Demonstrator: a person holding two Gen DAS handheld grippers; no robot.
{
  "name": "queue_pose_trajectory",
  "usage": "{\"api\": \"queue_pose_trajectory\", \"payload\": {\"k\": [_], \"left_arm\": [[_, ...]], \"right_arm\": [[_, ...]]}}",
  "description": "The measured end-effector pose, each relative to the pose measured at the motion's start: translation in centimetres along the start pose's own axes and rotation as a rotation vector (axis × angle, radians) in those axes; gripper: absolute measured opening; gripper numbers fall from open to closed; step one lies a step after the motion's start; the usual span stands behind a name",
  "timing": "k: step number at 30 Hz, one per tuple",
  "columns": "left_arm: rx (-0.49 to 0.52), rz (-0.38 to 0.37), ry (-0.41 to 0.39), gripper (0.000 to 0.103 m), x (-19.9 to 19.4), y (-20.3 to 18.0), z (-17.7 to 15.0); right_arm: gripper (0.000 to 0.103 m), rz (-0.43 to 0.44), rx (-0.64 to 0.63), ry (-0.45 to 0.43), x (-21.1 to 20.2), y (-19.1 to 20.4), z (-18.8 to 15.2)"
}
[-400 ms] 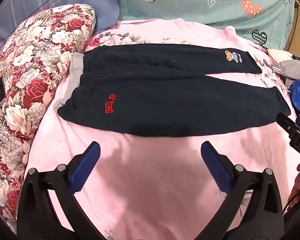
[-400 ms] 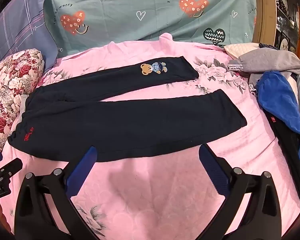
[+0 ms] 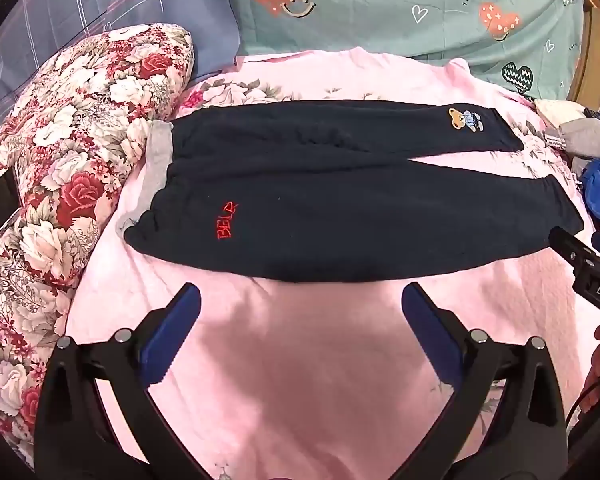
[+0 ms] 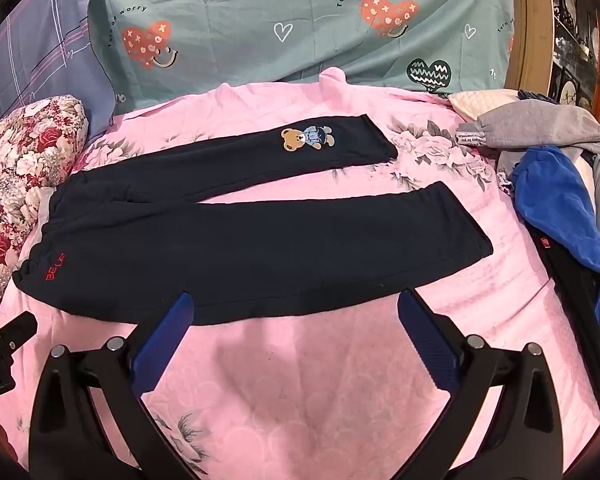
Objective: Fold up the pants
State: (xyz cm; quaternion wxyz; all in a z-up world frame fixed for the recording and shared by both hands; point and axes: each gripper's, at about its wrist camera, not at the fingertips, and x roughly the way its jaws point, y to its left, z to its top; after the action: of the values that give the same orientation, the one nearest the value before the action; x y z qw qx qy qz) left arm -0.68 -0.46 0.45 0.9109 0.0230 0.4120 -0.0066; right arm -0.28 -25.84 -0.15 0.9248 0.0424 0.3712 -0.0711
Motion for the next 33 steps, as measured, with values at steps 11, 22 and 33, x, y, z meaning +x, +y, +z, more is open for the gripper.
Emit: {"api": "queue_pose_trajectory", "payload": {"k": [11,22,33], "left_arm": [[-0.030,-0.007,0.022,0.101,0.3,0.6,0.1],[-0.047,0.002,0.037,0.101,0.9,1.0,-0.1],[-0.054,0.015,0.049,0.101,1.4,1.4,-0.3]], "right_arm": [[0.102,-0.005,-0.002,0.015,0.2,0.1,-0.1],[0.102,-0.011,-0.015,0.018,0.4,0.4,-0.1],[0.102,-0.003,-0.011,0.031,0.7,0.5,-0.3]]}}
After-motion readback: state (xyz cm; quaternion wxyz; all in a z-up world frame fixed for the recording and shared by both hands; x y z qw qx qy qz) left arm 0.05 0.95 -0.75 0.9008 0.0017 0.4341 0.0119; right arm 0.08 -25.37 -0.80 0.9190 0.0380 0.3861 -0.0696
